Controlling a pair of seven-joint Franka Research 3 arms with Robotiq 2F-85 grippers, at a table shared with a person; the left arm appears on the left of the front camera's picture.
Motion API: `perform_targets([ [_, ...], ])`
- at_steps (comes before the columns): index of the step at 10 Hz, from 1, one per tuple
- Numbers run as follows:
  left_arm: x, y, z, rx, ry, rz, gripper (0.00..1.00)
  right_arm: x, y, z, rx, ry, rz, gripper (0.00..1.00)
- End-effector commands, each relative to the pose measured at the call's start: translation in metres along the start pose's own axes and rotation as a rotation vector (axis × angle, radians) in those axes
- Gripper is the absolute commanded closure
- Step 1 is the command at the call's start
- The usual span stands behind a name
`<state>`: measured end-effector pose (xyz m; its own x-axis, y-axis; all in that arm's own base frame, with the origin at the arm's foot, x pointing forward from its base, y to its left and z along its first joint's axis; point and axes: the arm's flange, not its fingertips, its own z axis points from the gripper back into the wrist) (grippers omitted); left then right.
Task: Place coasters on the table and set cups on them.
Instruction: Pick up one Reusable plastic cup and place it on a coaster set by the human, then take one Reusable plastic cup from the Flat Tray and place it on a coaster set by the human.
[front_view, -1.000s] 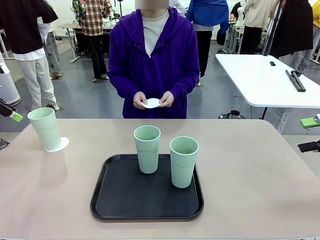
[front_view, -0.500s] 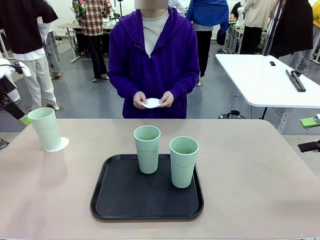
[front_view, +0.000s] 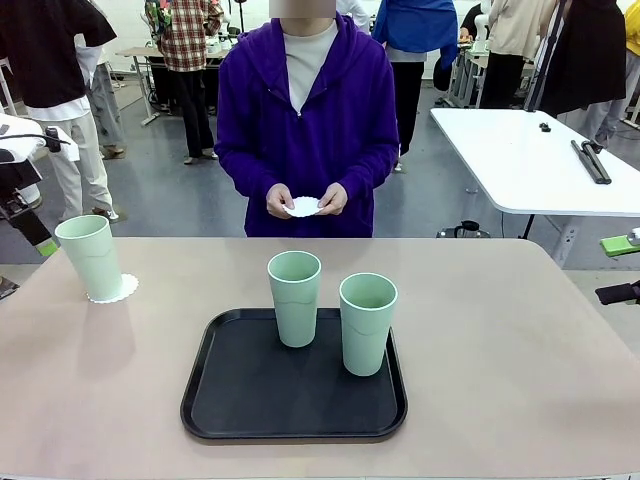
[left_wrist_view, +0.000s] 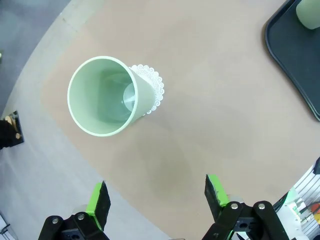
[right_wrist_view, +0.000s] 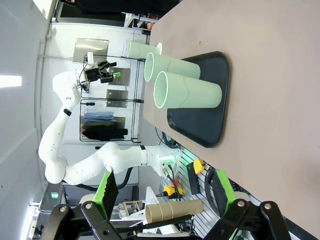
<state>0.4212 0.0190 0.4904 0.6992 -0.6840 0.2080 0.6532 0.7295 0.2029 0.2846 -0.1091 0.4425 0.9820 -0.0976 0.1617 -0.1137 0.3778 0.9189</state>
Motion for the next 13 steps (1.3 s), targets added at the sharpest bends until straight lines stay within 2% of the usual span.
perform_targets([
  [1,0.001,0.006,-0.007,0.001,-0.002,0.007,0.0,0.0,0.0,0.0,0.006,-0.001,0.001,0.0],
  [12,-0.002,0.005,-0.005,-0.017,-0.005,0.001,0.0,0.0,0.0,0.0,0.006,-0.001,0.001,0.0],
  [13,-0.026,-0.018,-0.024,-0.098,-0.11,0.182,0.0,0.0,0.0,0.0,0.006,-0.001,0.001,0.0],
])
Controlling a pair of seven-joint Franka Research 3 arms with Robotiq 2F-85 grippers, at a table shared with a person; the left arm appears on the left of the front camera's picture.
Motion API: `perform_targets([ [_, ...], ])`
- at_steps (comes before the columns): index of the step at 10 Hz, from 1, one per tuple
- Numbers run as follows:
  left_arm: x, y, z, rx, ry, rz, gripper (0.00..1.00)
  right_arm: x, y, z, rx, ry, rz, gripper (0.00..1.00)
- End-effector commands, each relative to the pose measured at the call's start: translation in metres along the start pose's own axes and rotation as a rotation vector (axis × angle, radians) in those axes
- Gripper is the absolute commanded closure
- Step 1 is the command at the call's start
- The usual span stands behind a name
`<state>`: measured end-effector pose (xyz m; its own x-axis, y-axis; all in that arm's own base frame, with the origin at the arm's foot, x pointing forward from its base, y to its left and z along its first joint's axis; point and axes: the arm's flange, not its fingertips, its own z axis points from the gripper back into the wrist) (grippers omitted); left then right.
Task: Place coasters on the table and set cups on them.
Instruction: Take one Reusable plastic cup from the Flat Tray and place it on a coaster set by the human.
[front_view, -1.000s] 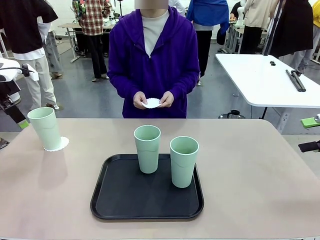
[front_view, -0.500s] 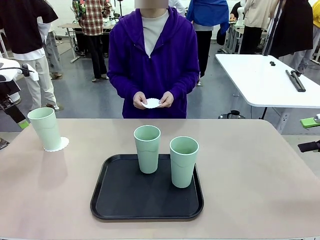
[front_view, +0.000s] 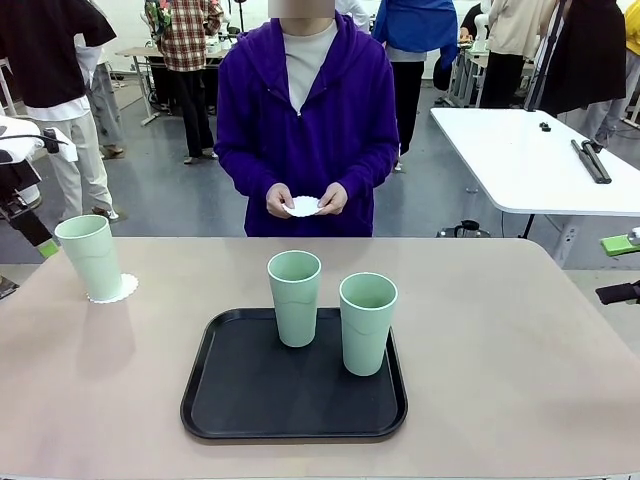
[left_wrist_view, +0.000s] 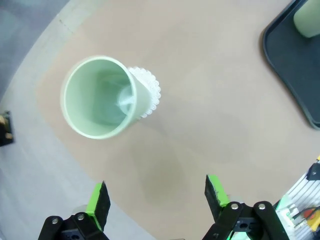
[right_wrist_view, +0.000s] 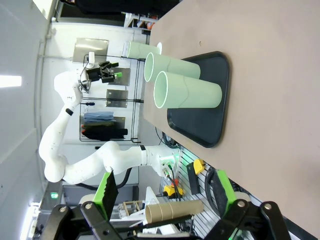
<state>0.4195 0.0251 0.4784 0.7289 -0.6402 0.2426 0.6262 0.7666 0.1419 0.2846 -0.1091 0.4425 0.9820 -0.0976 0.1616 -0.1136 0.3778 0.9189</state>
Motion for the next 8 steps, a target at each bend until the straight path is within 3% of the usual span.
perform_targets([
  [1,-0.033,-0.029,-0.02,-0.142,-0.09,0.267,0.0,0.0,0.0,0.0,0.006,-0.001,0.001,0.0],
  [3,-0.053,-0.055,-0.005,-0.191,0.007,0.34,0.0,0.0,0.0,0.0,0.006,-0.001,0.001,0.0],
  [4,-0.068,-0.068,-0.004,-0.145,-0.048,0.362,0.0,0.0,0.0,0.0,0.006,-0.001,0.001,0.0],
  [5,-0.043,-0.035,-0.022,-0.173,0.003,0.28,0.0,0.0,0.0,0.0,0.006,-0.001,0.001,0.0],
  [6,-0.047,-0.041,-0.011,-0.177,-0.004,0.326,0.0,0.0,0.0,0.0,0.006,-0.001,0.001,0.0],
  [8,-0.071,0.007,0.004,-0.647,-0.221,0.268,0.0,0.0,0.0,0.0,0.006,-0.001,0.001,0.0],
])
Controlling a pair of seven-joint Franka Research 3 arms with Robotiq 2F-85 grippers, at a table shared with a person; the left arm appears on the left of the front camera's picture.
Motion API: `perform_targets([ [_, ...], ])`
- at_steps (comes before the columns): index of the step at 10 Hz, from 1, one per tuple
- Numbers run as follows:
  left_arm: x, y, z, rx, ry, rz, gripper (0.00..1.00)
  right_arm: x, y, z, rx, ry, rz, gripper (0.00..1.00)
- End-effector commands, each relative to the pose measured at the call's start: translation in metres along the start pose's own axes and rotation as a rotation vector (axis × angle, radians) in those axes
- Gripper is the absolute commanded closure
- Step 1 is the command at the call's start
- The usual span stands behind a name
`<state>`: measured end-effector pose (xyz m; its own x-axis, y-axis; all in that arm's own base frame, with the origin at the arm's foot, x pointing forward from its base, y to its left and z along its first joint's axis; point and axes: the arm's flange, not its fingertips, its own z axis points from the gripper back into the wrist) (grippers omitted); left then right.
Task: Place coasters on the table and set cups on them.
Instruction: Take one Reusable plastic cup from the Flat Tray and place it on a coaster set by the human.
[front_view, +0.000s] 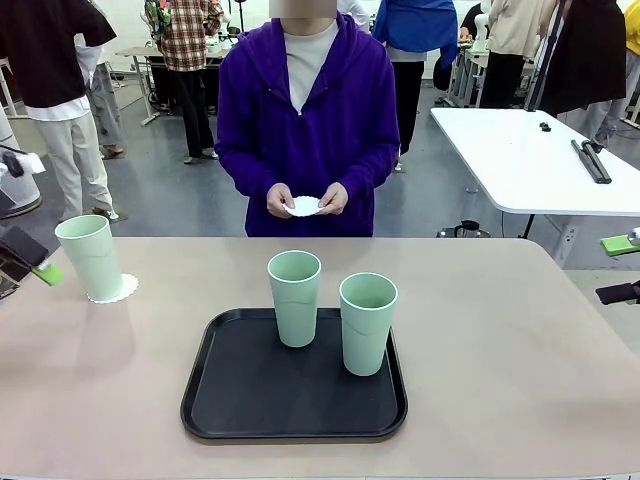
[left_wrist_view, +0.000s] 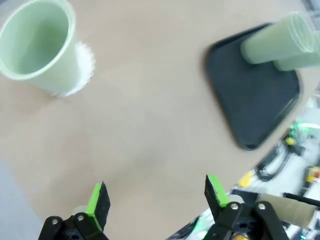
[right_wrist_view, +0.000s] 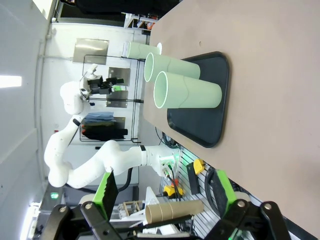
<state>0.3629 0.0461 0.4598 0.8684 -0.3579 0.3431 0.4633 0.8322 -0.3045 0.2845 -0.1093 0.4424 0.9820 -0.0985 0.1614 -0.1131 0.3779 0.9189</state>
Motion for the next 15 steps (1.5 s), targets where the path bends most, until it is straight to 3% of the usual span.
perform_targets([
  [1,-0.013,0.055,0.033,-0.487,-0.101,-0.033,0.0,0.0,0.0,0.0,0.006,0.0,0.002,0.0],
  [4,-0.029,0.137,0.062,-0.722,-0.164,0.069,0.0,0.0,0.0,0.0,0.006,0.0,0.002,0.0],
  [7,-0.064,0.199,0.062,-0.819,-0.216,0.217,0.0,0.0,0.0,0.0,0.006,0.0,0.002,0.0],
  [12,-0.107,0.229,0.055,-0.816,-0.255,0.327,0.0,0.0,0.0,0.0,0.006,0.0,0.002,0.0],
  [15,-0.106,0.23,0.047,-0.835,-0.226,0.313,0.0,0.0,0.0,0.0,0.006,0.0,0.002,0.0],
])
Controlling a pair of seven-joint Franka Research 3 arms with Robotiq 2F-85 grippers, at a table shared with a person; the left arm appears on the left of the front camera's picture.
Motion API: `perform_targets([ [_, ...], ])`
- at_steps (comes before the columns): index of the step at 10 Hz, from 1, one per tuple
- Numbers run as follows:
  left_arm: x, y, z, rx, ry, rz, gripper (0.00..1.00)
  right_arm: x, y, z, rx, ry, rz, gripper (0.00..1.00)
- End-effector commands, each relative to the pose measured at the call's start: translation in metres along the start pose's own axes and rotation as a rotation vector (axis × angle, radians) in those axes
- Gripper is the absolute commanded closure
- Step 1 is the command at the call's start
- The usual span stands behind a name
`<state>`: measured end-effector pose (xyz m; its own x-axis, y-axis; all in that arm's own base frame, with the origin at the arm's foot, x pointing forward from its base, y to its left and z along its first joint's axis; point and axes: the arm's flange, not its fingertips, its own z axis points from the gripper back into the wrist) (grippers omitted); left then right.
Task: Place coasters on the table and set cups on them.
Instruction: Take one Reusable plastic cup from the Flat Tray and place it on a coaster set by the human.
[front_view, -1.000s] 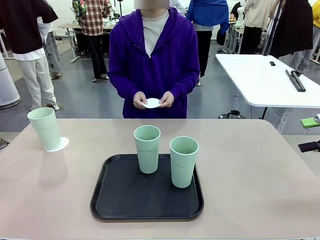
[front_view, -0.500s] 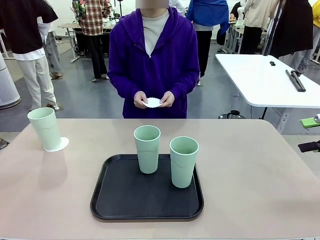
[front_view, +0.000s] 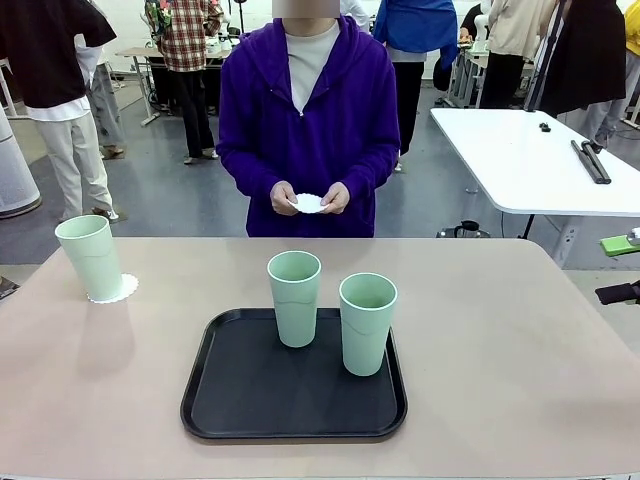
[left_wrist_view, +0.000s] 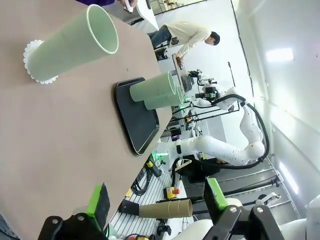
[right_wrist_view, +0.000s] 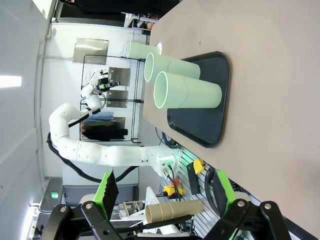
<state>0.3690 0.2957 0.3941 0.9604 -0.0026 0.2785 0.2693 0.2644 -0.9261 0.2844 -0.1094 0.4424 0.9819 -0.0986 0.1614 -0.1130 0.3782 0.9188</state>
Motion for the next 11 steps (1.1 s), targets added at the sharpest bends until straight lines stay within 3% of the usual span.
perform_targets([
  [1,0.0002,-0.0011,0.0001,0.006,0.001,0.002,0.0,0.0002,0.0,0.0001,0.006,0.0,0.002,0.0],
  [11,0.0002,-0.0011,0.0001,0.006,0.001,0.002,0.0,0.0002,0.0,0.0001,0.006,0.0,0.002,0.0],
])
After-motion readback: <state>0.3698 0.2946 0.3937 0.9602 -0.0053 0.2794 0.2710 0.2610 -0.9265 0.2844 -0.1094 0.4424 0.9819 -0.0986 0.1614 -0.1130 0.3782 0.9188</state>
